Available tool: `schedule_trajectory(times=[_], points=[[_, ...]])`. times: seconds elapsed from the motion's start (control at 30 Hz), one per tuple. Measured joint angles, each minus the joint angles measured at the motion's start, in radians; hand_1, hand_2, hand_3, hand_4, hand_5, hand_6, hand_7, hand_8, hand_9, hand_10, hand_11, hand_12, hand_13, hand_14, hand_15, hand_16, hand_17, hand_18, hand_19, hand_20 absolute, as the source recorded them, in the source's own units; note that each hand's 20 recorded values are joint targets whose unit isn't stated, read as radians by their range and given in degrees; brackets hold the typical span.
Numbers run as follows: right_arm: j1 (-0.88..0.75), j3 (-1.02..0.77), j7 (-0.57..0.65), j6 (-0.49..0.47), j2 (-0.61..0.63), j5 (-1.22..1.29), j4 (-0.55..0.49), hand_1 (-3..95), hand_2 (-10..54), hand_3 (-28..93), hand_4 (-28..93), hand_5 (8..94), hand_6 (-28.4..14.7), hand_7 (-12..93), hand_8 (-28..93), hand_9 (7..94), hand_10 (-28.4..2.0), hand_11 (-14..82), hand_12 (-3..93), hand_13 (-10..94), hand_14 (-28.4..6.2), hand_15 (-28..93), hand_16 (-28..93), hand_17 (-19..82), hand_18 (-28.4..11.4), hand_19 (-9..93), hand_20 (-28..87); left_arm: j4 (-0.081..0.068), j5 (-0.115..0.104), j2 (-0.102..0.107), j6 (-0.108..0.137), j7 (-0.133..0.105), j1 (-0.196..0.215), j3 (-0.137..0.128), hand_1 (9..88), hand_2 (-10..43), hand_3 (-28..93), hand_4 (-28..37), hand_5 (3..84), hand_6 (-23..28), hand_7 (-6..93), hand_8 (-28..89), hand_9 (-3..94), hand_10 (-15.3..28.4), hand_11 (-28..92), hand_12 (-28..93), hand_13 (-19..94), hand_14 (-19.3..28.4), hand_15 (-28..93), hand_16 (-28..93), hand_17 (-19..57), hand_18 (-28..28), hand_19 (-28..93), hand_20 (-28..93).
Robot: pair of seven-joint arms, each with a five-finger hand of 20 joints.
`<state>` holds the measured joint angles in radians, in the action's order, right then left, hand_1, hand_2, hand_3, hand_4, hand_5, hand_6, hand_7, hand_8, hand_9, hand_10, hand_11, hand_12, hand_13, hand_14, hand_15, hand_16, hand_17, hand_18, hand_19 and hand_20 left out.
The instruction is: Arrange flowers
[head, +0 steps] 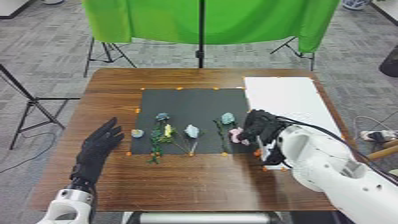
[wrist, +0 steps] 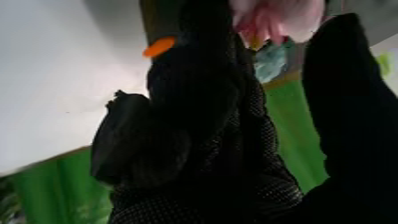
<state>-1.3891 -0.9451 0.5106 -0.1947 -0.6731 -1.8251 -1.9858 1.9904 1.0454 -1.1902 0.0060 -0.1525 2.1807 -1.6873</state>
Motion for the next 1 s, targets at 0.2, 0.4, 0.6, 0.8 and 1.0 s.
schedule_trajectory(times=[0.2,0.4,0.6,0.8,1.0], points=[[-0.086,-0.114,0.003,-0.008,-0.012,0.027,-0.053,24.8,-6.1,59,-13,64.7,-4.6,12,-6,77.4,-16.6,18.7,21.2,84,-8.8,43,31,58,-12.6,86,35,0.000,0.003,0.000,-0.005,0.000,0.001,-0.001,28.2,-6.2,64,-19.5,32.7,2.7,5.6,-4,34.4,10.5,8,14,27,15.5,12,5,1.4,14.3,3,18],[-0.284,-0.387,-0.145,0.272,-0.118,0.164,-0.096,18.0,-2.2,70,-15,51.2,-2.1,12,-7,50.5,-16.3,6.5,16.2,42,-15.4,11,23,22,-15.1,16,30,0.001,0.010,0.000,-0.007,-0.003,0.001,-0.001,28.4,-6.1,63,-19.6,33.3,3.0,5.6,-4,34.4,10.6,8,14,27,15.4,12,5,1.5,14.3,3,18],[-0.437,-0.596,-0.537,0.435,-0.295,0.541,-0.055,6.7,-0.6,75,-17,33.0,0.8,7,-7,33.3,-13.6,1.8,11.1,19,-8.9,0,11,10,-10.1,-1,22,0.003,0.030,0.000,-0.007,-0.024,0.001,0.009,28.6,-6.0,63,-19.6,35.3,3.3,5.3,-4,34.9,10.6,8,13,26,14.5,10,5,2.1,13.1,1,18],[-0.535,-0.638,-0.712,0.344,-0.428,0.726,-0.021,3.5,-1.1,77,-18,31.3,0.9,6,-7,31.4,-13.1,1.4,9.8,17,-8.0,-2,9,8,-9.3,-1,19,0.013,0.060,0.000,-0.005,-0.059,-0.003,0.024,28.8,-5.8,64,-19.7,37.2,3.6,6.2,-5,35.7,10.8,9,13,26,14.2,9,5,2.1,12.3,1,18],[-0.651,-0.661,-0.766,0.213,-0.469,0.759,-0.060,2.9,-0.8,77,-18,32.2,0.2,6,-7,32.1,-13.3,1.8,9.7,19,-9.1,-1,9,10,-11.0,0,19,0.023,0.072,0.000,0.013,-0.114,-0.010,0.042,28.9,-5.9,64,-19.8,37.8,3.5,6.8,-5,36.4,10.8,9,13,26,13.9,9,5,2.2,12.2,1,18]])
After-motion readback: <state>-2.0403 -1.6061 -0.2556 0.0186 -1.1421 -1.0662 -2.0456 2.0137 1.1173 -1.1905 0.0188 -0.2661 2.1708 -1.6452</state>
